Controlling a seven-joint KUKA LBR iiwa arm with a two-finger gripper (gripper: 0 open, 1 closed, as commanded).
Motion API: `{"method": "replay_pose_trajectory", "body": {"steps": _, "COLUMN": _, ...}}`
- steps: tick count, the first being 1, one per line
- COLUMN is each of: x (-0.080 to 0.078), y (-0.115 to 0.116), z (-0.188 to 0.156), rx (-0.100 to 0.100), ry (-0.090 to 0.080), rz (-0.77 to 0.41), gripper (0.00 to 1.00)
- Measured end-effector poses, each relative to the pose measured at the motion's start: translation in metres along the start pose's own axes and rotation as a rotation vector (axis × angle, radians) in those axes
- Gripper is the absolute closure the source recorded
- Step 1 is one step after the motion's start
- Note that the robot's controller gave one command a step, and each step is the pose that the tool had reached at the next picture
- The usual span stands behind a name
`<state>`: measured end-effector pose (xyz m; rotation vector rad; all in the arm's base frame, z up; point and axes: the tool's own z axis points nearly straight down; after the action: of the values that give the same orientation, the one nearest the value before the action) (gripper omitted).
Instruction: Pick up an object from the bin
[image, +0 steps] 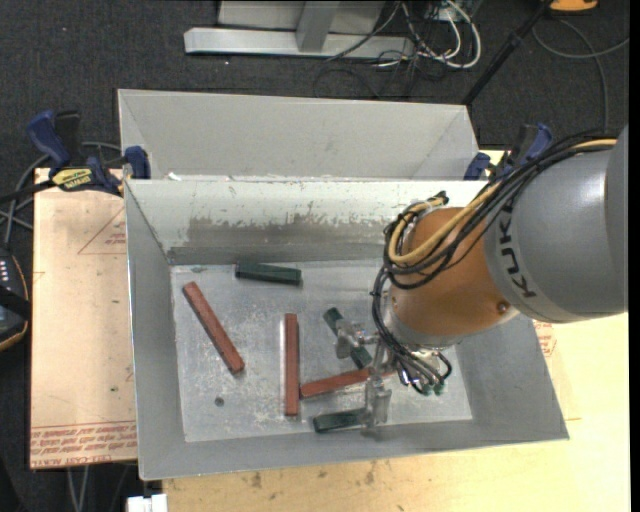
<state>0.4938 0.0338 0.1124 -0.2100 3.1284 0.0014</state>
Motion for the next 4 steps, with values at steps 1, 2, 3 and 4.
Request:
{"method": "replay_pose_trajectory", "body": {"steps": 1, "x": -0.046, "y": -0.028, "z": 0.043, "rx": -0.001, "ry": -0.002, "rz": 0.016, "gripper": 0.0}}
{"method": "replay_pose_trajectory", "body": {"steps": 2, "x": -0.045, "y": -0.028, "z": 0.041, "rx": 0.0, "ry": -0.002, "rz": 0.015, "gripper": 1.0}}
{"method": "replay_pose_trajectory", "body": {"steps": 3, "x": -0.044, "y": -0.028, "z": 0.042, "rx": -0.001, "ry": 0.003, "rz": 0.015, "gripper": 0.0}}
{"method": "replay_pose_trajectory", "body": {"steps": 4, "x": -0.095, "y": -0.045, "z": 0.043, "rx": 0.0, "ry": 0.001, "rz": 0.206, "gripper": 0.0}}
